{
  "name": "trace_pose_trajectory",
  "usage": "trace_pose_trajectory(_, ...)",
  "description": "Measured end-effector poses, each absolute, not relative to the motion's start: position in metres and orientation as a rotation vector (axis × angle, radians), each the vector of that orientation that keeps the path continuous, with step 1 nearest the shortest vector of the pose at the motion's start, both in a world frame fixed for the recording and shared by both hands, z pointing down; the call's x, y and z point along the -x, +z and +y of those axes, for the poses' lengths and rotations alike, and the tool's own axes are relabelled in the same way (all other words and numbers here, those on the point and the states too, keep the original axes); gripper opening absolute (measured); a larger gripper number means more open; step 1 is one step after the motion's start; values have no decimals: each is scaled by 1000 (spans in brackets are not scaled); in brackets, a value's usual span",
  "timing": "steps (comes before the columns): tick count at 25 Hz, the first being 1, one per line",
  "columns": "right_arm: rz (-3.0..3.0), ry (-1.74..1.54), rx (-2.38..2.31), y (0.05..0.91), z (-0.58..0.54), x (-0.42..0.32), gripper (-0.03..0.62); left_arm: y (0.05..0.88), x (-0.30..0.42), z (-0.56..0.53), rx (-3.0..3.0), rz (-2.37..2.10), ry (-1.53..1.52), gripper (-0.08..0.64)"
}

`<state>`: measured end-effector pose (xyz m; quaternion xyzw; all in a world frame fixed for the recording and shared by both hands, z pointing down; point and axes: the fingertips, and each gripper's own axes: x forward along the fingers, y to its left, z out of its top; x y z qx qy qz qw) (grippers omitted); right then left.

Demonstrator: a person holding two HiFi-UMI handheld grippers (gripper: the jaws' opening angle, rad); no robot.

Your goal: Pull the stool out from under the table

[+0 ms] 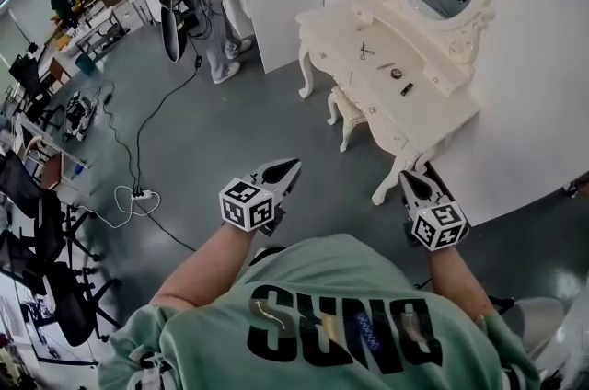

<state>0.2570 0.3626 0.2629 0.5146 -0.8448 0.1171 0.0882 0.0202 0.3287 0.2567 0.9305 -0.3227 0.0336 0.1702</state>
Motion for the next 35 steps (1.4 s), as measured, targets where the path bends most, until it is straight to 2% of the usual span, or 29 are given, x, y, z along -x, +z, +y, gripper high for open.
trace_pose_trajectory(14,-2493,384,-1509,284,302,-246,-6,276,-10,269,-2614,-891,94,8)
trace_pose_trajectory(28,-2316,446,-1732,300,111,-177,-6,301,38,35,-2679,-561,190,8)
trace_pose_trajectory(35,-2255,466,-1791,300,52,-149,-6,305,52,-38,-2688,-443,224,8)
